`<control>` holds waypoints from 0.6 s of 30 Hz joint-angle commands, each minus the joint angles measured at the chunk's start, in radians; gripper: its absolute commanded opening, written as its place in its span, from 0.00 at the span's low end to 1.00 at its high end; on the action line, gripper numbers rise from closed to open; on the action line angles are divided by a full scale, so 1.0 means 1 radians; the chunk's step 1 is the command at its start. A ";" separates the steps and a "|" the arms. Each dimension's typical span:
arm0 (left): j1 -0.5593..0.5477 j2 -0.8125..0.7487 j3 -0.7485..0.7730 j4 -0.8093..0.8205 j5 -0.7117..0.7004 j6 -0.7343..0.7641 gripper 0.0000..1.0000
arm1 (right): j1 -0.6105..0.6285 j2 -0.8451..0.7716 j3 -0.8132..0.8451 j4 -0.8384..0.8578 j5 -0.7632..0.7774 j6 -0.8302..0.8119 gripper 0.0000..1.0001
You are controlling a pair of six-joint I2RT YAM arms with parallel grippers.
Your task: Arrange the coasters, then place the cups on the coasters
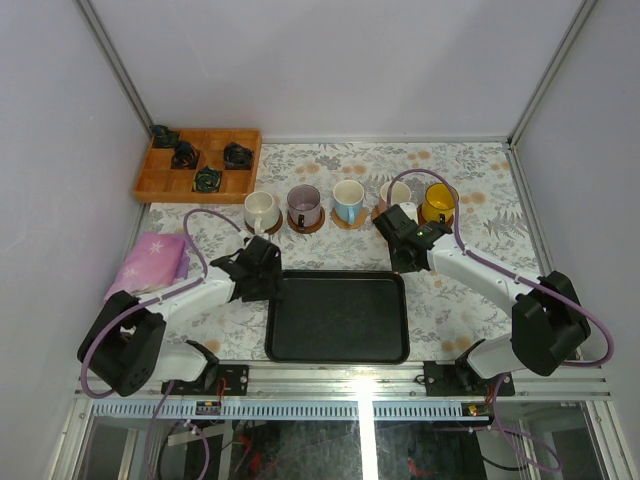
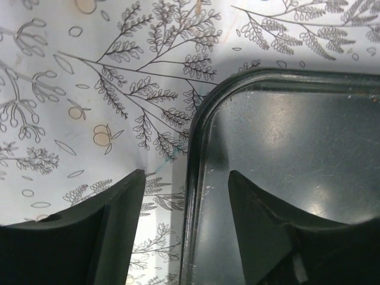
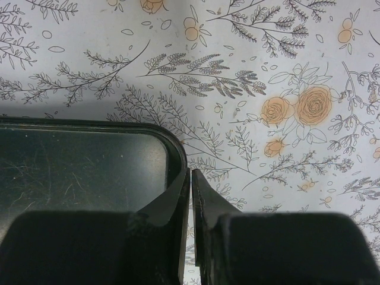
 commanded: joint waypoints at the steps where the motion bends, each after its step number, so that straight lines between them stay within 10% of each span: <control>1: -0.005 -0.025 0.031 -0.039 -0.053 0.002 0.67 | -0.001 0.001 0.043 -0.009 0.002 -0.010 0.10; 18: 0.001 -0.067 0.326 -0.141 -0.235 0.099 0.80 | -0.022 -0.061 0.135 0.071 0.203 -0.058 0.25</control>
